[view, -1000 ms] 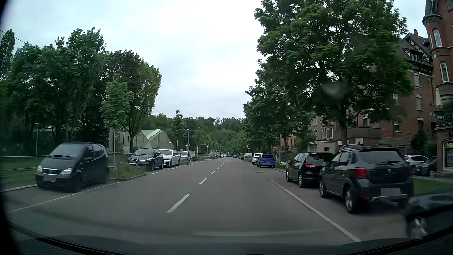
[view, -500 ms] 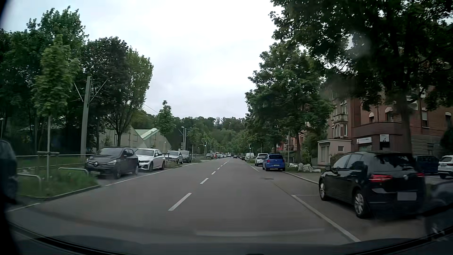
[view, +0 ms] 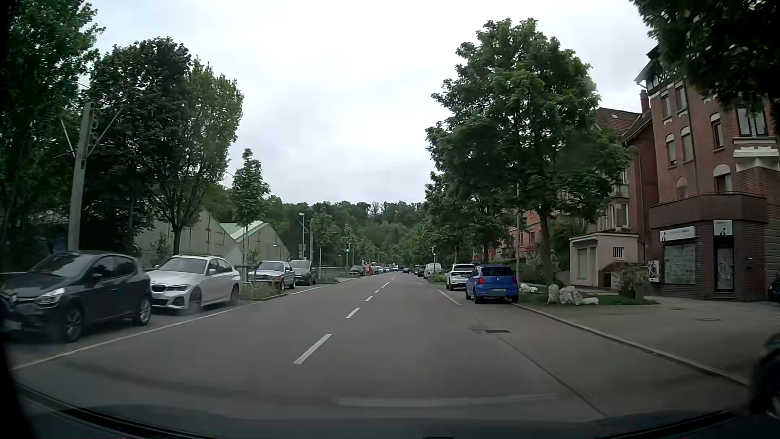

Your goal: Follow the waypoints while adhering to traffic rules and regulations

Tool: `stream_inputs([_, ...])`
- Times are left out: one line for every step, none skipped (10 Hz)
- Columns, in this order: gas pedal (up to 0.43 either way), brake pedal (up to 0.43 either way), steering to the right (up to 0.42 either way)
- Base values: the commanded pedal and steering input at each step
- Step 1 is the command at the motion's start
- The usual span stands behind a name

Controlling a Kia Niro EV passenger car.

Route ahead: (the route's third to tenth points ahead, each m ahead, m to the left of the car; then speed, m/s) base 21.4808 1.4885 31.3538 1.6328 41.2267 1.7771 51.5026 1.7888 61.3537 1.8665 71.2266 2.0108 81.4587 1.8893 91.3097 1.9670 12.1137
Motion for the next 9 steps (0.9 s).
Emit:
stream_inputs([0.118, 0.0, -0.001])
stream_inputs([0.118, 0.0, -0.001])
stream_inputs([0.118, 0.0, 0.0])
stream_inputs([0.118, 0.0, 0.001])
stream_inputs([0.118, 0.0, 0.001])
stream_inputs([0.118, 0.0, 0.001])
stream_inputs([0.118, 0.0, 0.001])
stream_inputs([0.118, 0.0, 0.001])
stream_inputs([0.0, 0.0, 0.002])
